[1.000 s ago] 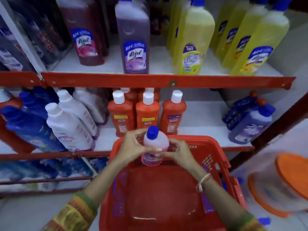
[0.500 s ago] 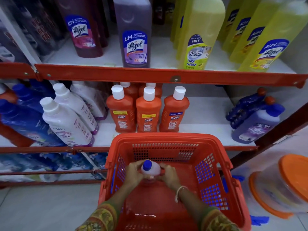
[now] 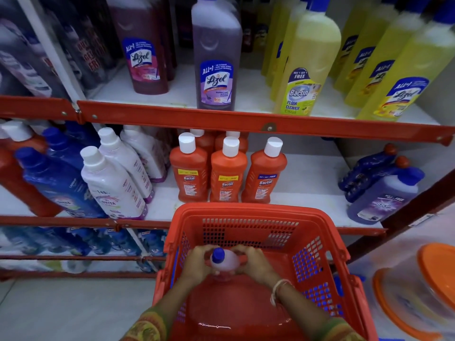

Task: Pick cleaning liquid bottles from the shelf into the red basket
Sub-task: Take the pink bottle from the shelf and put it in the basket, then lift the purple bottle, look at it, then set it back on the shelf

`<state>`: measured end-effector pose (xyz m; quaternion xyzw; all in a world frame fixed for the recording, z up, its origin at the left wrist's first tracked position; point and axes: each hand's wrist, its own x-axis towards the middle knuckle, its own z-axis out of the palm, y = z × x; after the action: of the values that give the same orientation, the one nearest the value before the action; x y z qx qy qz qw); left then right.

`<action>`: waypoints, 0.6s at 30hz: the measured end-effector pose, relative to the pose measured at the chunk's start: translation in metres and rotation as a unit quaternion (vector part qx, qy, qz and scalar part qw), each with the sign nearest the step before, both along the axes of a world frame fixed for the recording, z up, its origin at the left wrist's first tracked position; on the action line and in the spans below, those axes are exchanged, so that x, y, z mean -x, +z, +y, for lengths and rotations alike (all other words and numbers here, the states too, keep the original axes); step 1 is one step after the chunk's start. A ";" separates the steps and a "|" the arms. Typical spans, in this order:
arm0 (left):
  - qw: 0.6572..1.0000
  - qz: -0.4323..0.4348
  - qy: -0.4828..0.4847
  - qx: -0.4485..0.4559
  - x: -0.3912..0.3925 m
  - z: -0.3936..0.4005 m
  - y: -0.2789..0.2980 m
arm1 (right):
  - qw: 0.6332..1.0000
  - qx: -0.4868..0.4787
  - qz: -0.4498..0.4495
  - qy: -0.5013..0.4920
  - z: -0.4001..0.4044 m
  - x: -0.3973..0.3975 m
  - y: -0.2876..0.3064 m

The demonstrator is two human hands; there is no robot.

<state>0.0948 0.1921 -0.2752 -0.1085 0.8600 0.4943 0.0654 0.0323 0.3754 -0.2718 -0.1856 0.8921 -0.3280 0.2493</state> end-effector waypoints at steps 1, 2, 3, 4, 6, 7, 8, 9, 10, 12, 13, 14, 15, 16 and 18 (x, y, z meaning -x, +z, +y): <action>1.000 0.005 0.001 0.011 0.001 -0.002 0.007 | 1.000 0.005 -0.001 0.008 0.001 0.003 0.009; 1.000 0.011 0.006 0.011 0.002 -0.005 0.014 | 1.000 0.015 -0.003 0.013 0.003 0.007 0.019; 1.000 0.022 0.014 0.011 0.003 -0.008 0.024 | 0.999 0.031 -0.003 0.013 0.002 0.012 0.032; 0.999 0.038 0.022 0.018 0.005 -0.013 0.035 | 0.999 0.049 0.003 0.012 0.002 0.015 0.046; 0.995 0.085 0.030 0.035 0.011 -0.024 0.063 | 0.995 0.088 0.036 0.010 -0.002 0.024 0.079; 0.993 0.111 0.029 0.040 0.014 -0.030 0.078 | 0.993 0.108 0.053 0.012 -0.005 0.028 0.095; 0.988 0.145 0.024 0.049 0.018 -0.036 0.095 | 0.989 0.126 0.071 0.016 -0.008 0.033 0.114; 0.981 0.184 0.020 0.064 0.022 -0.042 0.111 | 0.986 0.142 0.089 0.019 -0.012 0.036 0.131; 0.970 0.226 0.018 0.090 0.026 -0.048 0.128 | 0.981 0.160 0.107 0.020 -0.016 0.040 0.148; 0.941 0.303 0.028 0.146 0.036 -0.056 0.161 | 0.968 0.205 0.144 0.012 -0.025 0.048 0.181; 0.925 0.337 0.039 0.172 0.042 -0.058 0.176 | 0.960 0.227 0.165 0.005 -0.030 0.053 0.197; 0.908 0.368 0.050 0.193 0.049 -0.059 0.189 | 0.951 0.250 0.183 -0.005 -0.035 0.056 0.212; 0.889 0.399 0.064 0.213 0.056 -0.060 0.200 | 0.941 0.274 0.198 -0.017 -0.040 0.060 0.225; 0.872 0.426 0.076 0.229 0.066 -0.062 0.211 | 0.929 0.302 0.210 -0.028 -0.045 0.066 0.239; 0.845 0.462 0.100 0.248 0.083 -0.065 0.228 | 0.904 0.352 0.235 -0.055 -0.055 0.078 0.263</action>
<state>0.0116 0.1276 -0.0473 0.0342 0.8689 0.2613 -0.4189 -0.0452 0.3199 -0.0088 -0.2838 0.7601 -0.5807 -0.0673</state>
